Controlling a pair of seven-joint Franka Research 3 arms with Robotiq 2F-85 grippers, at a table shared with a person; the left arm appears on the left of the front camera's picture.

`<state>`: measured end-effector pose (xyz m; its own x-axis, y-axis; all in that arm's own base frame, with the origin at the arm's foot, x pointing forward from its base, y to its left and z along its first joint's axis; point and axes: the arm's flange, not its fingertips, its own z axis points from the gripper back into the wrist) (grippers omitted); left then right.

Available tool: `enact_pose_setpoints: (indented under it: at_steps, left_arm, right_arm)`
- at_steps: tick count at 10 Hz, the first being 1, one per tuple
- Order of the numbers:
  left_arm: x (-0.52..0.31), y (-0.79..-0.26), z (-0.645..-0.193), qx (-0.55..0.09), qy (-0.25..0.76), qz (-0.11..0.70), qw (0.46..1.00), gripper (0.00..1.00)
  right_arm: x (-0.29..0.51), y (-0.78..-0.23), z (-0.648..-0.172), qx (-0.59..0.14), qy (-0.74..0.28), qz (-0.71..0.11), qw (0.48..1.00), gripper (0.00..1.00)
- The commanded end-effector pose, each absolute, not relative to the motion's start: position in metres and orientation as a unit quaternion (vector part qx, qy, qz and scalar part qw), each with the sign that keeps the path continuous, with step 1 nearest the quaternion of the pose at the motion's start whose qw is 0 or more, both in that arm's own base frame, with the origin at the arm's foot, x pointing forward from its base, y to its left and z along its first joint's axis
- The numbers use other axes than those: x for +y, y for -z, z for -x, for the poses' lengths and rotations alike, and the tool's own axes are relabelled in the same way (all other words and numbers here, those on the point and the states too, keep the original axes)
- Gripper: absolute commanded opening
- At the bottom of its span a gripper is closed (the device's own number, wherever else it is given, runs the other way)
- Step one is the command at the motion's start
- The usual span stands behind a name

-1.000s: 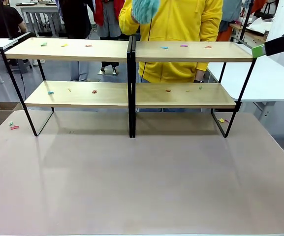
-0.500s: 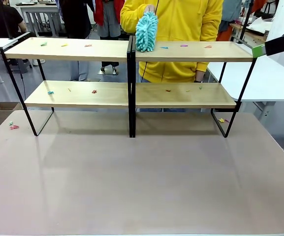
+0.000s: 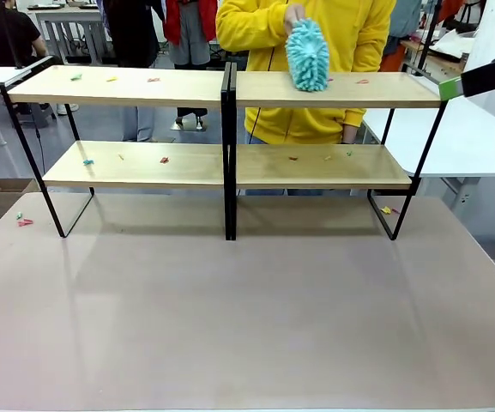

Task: Clean the shelves.
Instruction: Clean another randomly selected level of the Shelf with the Duster.

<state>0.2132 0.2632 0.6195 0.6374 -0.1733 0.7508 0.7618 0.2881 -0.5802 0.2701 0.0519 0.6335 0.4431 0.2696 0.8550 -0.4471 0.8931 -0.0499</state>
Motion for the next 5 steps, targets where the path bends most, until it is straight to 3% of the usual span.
enact_pose_setpoints:
  at_steps: [1,2,3,4,5]
  left_arm:
    - [0.164,-0.591,-0.222,-0.145,0.404,0.445,0.786,0.12]
    - [0.118,-0.566,-0.226,-0.093,0.422,0.369,0.823,0.12]
    - [0.074,-0.545,-0.218,-0.039,0.481,0.311,0.819,0.12]
    - [0.032,-0.530,-0.209,-0.023,0.497,0.337,0.799,0.12]
    - [0.006,-0.523,-0.211,-0.029,0.429,0.350,0.832,0.12]
  right_arm:
    - [0.051,-0.633,-0.270,-0.482,-0.211,-0.092,0.845,1.00]
    - [0.051,-0.633,-0.270,-0.482,-0.211,-0.092,0.845,1.00]
    - [0.051,-0.633,-0.270,-0.482,-0.211,-0.092,0.845,1.00]
    - [0.051,-0.633,-0.270,-0.482,-0.211,-0.092,0.845,1.00]
    - [0.051,-0.633,-0.270,-0.482,-0.211,-0.092,0.845,1.00]
